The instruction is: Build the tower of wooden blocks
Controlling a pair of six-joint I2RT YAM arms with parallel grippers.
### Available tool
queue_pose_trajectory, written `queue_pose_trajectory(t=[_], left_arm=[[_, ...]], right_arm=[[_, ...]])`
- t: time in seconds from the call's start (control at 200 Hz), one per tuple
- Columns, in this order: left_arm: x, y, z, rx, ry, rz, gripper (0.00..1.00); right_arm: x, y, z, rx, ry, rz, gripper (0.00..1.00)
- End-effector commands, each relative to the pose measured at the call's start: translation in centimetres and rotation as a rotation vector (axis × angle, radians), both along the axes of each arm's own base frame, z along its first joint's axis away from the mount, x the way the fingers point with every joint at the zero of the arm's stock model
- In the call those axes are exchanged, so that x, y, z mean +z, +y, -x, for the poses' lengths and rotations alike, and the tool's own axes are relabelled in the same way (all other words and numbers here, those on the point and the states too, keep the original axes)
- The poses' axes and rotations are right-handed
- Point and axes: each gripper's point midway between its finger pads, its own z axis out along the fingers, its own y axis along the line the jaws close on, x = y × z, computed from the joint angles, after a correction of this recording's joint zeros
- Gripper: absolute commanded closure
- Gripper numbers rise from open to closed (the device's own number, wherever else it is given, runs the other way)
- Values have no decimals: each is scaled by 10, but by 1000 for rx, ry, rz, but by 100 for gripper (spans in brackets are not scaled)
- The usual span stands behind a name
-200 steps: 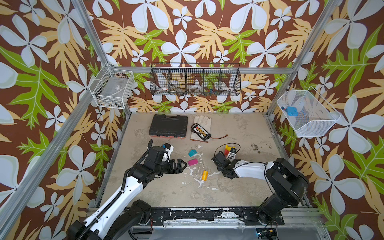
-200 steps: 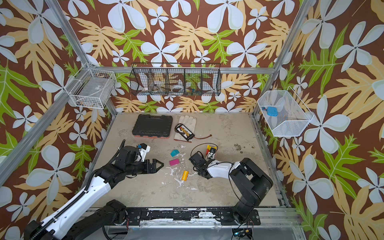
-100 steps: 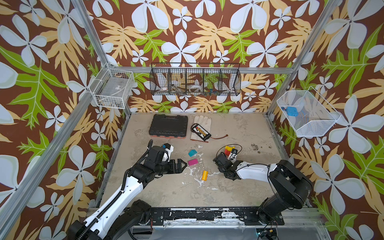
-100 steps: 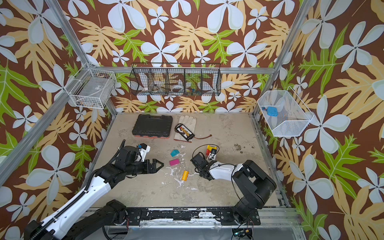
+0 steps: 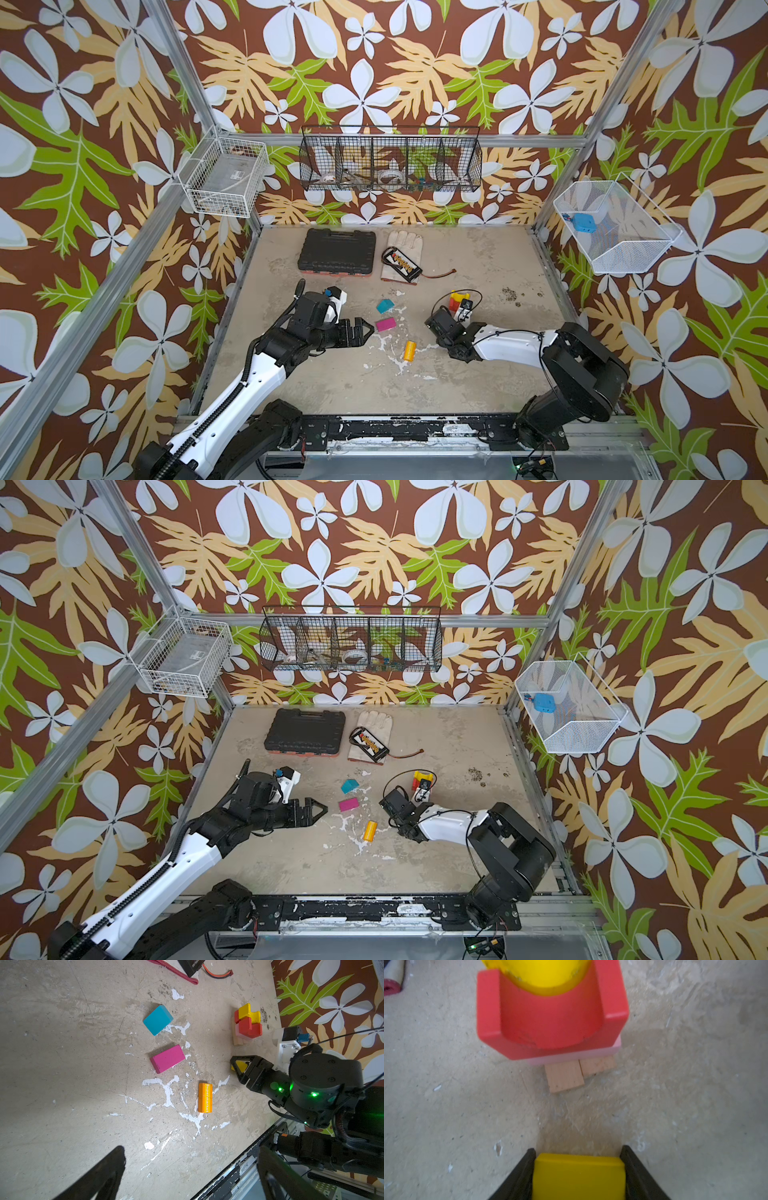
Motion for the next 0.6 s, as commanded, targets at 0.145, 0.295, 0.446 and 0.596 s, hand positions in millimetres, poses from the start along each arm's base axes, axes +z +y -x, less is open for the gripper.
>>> queue_pose_trajectory(t=[0.145, 0.295, 0.446, 0.596], left_arm=[[2, -1, -2, -1, -18, -1, 0], [1, 0, -2, 0, -16, -3, 0], [0, -1, -2, -2, -12, -3, 0], [0, 0, -3, 2, -14, -4, 0]], right_arm=[[50, -6, 4, 98, -61, 21, 53], [97, -11, 1, 158, -143, 19, 54], [148, -22, -5, 204, -208, 29, 57], [196, -31, -25, 253, -266, 20, 59]])
